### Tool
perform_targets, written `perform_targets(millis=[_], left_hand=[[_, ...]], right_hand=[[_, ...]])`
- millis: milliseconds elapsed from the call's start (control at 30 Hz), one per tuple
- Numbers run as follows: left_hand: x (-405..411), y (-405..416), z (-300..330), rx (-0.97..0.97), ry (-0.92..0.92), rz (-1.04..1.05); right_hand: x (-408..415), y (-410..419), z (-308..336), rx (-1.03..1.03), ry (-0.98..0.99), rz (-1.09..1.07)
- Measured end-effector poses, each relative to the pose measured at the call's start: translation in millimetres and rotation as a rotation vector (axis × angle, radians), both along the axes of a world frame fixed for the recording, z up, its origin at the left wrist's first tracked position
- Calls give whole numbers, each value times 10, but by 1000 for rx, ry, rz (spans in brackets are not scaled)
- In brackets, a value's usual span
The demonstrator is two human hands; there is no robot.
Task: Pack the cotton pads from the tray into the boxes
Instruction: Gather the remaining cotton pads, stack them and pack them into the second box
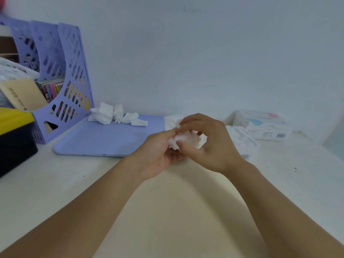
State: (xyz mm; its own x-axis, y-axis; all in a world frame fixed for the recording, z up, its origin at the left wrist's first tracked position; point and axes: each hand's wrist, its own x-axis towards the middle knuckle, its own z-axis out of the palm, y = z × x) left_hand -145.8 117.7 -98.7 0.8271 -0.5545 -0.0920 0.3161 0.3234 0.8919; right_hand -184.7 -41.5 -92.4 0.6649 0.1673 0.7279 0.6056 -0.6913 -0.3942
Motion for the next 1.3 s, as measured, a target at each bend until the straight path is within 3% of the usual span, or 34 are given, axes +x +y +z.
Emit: perform_targets(millis=[67,133,200,300,400,533,667,933,1100,1300], left_hand=[[10,-7,-4,-54,29,26],[9,-25,-7,-89,43,22],[-8,-62,-15,-92,35,17],[-80,-123,-16,-81,3,-15],[-108,-139,-10,-115,19,-50],[-79,-93,20,-131,75,-96],[-86,29,95,-206,239,-223],[-95,107,143,-285,306,-262],[-112,76,144,-265,308,-253],[-95,98,106,-222,306,-252]], right_hand=[[-31,75,49,288,75,-21],[-14,144,111,566,277,-63],[32,189,97,689,489,-48],[56,277,25,759,647,15],[20,321,25,667,629,26],[-81,280,99,501,347,27],[-98,105,113,153,447,137],[-52,142,99,411,288,238],[-50,133,80,278,265,175],[-48,134,49,277,331,171]])
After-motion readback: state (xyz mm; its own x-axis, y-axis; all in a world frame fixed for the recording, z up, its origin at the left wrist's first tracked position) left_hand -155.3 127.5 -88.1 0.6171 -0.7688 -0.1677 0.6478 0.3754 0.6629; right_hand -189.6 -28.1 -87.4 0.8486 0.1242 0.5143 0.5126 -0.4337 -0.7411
